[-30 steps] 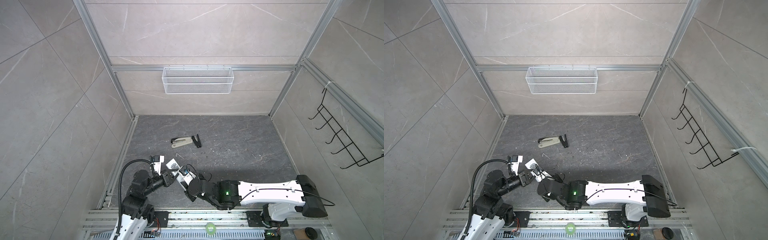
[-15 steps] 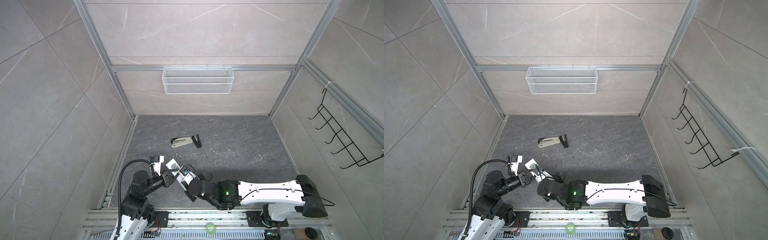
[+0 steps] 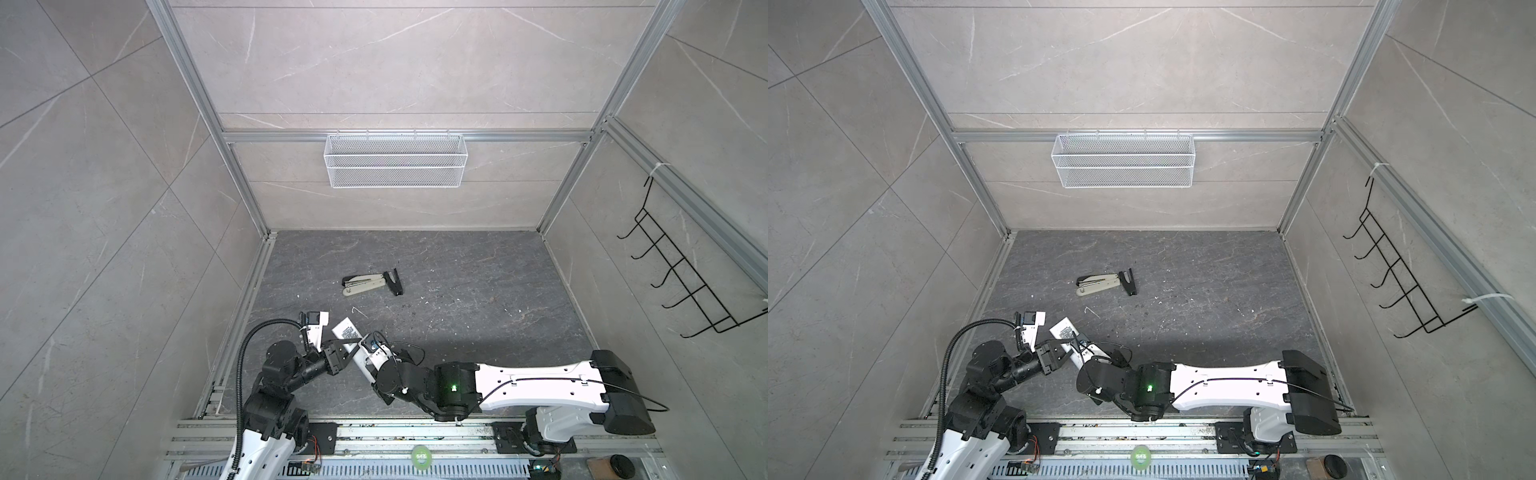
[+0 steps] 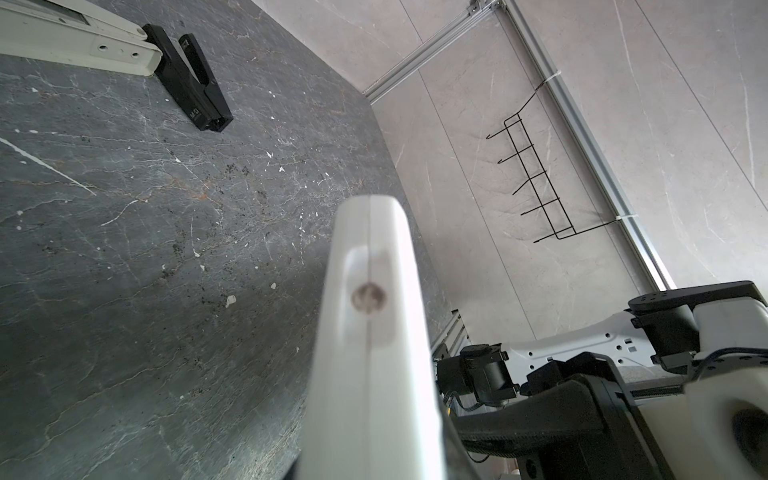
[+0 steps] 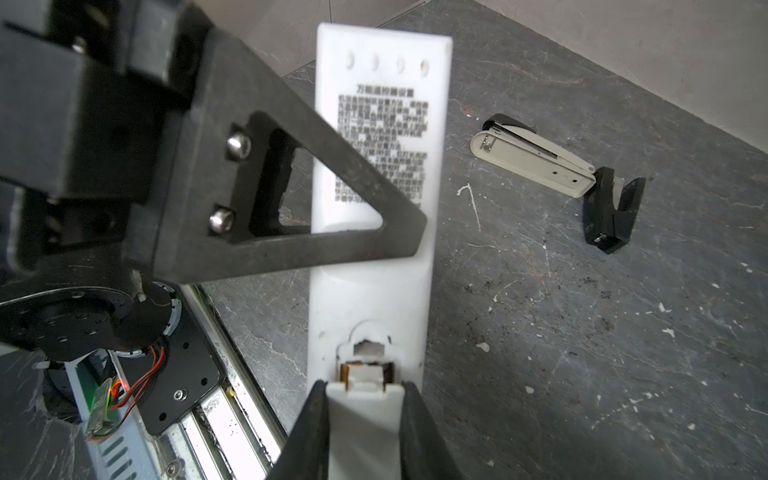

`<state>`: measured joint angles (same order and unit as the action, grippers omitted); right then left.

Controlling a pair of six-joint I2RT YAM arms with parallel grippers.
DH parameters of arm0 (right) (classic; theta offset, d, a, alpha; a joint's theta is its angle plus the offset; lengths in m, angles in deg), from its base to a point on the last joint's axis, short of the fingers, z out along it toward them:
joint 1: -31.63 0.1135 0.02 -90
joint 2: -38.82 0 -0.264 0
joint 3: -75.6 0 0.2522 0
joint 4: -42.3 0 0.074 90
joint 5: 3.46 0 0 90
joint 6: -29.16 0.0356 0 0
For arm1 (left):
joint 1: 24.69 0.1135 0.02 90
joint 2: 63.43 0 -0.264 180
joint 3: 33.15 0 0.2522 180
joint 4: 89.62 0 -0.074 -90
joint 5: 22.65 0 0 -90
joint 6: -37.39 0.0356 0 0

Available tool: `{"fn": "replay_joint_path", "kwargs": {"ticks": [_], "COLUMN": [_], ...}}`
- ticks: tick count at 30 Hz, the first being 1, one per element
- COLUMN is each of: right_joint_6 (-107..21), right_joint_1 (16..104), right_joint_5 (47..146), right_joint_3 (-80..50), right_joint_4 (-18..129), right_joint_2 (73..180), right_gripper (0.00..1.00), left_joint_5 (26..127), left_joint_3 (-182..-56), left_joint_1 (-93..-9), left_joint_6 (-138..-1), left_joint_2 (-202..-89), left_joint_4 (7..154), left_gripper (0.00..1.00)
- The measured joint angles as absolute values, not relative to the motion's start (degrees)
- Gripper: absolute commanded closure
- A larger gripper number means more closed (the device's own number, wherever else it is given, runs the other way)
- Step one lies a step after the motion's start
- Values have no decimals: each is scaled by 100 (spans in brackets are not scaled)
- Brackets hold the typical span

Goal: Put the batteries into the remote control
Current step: 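Lower the cover onto the compartment and slide it shut with the right gripper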

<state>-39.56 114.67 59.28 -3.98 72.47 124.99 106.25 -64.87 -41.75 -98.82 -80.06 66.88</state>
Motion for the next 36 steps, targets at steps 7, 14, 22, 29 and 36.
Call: {"fn": "replay_joint_path", "kwargs": {"ticks": [7, 14, 22, 29, 36], "right_joint_6": [-3938, -3836, -3801, -3788, -3790], "right_joint_1": [11467, 11467, 11467, 11472, 11472], "right_joint_5": [5930, 5928, 5932, 5952, 5956], "right_joint_3": [-363, -361, -361, -361, -361], "right_joint_4": [7203, 7201, 7199, 7192, 7203], "right_joint_2": [12499, 12499, 12501, 12556, 12556], "right_gripper": [88, 84, 69, 61, 53], "left_joint_5": [10629, 10642, 10653, 10666, 10671], "left_joint_3": [-6487, -6487, -6487, -6487, -6487], "left_joint_1": [-4175, -4175, -4175, -4169, -4169], "left_joint_6": [-9882, -9882, -9882, -9884, -9887], "left_joint_2": [-7969, -7955, -7947, -7929, -7923], "left_joint_4": [6679, 6679, 6679, 6734, 6771], "left_gripper": [100, 100, 100, 100, 100]}}
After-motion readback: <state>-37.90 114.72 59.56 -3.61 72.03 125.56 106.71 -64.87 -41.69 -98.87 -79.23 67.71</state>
